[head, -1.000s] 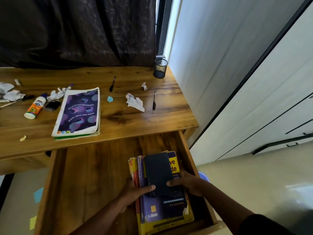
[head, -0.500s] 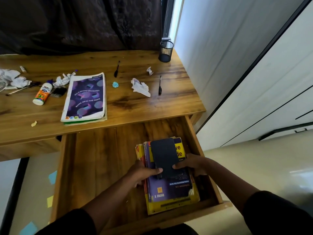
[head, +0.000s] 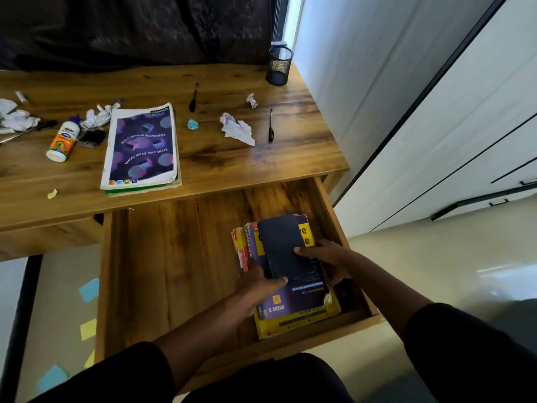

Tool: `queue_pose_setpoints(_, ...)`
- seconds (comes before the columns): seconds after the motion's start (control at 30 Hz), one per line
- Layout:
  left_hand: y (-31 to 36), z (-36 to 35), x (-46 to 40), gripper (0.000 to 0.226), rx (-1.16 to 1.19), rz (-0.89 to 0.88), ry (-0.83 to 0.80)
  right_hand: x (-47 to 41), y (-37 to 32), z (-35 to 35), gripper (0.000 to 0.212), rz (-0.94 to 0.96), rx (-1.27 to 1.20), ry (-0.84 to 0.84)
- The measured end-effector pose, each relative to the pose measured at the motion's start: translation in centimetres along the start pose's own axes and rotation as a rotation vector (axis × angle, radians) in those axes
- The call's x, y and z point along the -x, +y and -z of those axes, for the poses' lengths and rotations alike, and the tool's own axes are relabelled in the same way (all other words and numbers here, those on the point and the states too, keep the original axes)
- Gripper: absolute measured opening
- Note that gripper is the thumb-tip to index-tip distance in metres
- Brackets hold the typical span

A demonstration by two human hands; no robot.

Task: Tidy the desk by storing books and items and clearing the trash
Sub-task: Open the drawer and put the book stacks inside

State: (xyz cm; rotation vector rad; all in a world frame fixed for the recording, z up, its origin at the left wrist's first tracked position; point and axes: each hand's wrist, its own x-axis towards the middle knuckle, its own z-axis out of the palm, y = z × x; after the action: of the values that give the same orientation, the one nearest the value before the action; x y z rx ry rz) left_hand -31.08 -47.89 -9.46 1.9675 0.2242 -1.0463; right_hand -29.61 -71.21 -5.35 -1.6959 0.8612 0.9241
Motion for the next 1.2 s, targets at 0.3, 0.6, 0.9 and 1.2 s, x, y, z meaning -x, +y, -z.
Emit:
queue_pose_setpoints(0.3,-0.7,0.9,-0.6,0.114,0.068,0.001,-0.108,1.0,-0.3,-0.3,0.088,-0.058,0.123,0.001)
queue_pose_setpoints(0.6,3.1,4.3,-2.7,0.108,-0.333,-0.305,0.266,0.0,-3.9,-1.6,0.114,0.254,0.501,0.259)
queue_pose_setpoints(0.9,4.9,6.3,-3.5,0.116,-0.74,-0.317,0.191,-0.4,-6.3,-1.6,0.095,0.352,0.52,0.177)
queue_pose_setpoints(1.2,3.6,6.5,-2.1,0.117,-0.793,-0.395,0.164,-0.7,-4.5,-1.3,0.087,0.382,0.593,0.167)
